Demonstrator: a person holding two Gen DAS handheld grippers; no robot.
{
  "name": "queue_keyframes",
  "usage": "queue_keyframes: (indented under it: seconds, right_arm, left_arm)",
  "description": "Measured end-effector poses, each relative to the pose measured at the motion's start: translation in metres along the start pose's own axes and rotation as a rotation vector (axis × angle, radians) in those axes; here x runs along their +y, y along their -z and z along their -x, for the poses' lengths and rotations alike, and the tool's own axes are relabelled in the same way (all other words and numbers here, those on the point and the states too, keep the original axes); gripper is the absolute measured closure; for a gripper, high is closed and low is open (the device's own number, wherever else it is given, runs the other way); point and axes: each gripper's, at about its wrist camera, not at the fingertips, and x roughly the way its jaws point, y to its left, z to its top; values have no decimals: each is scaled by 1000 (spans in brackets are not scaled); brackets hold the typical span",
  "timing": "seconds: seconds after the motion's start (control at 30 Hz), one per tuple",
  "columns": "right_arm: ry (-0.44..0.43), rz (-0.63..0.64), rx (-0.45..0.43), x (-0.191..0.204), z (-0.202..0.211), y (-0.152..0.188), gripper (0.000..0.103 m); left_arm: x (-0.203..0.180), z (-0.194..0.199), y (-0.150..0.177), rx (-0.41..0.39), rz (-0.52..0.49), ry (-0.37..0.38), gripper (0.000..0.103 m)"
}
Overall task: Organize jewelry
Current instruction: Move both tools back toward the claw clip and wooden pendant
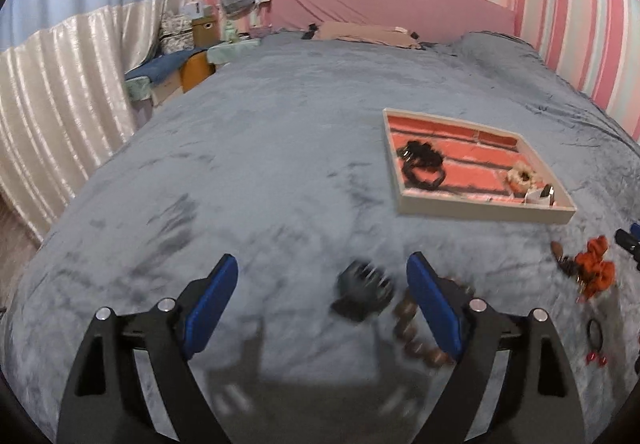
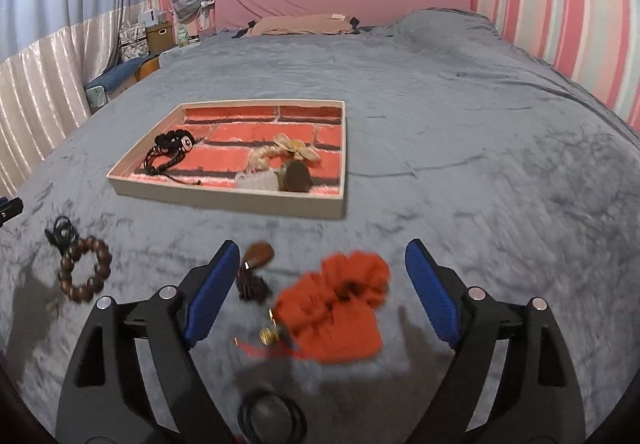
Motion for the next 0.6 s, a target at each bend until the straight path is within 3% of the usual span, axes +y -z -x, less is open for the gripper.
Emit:
queue_keyframes:
  seconds: [0.27, 0.6]
  right_arm:
    - [37, 6, 1, -5, 20, 39, 19]
    - [51, 2, 67, -7, 12, 85, 20]
  left_arm:
    - [21, 9, 42, 42, 33, 1, 18]
    - [22, 3, 63, 44, 64, 39, 18]
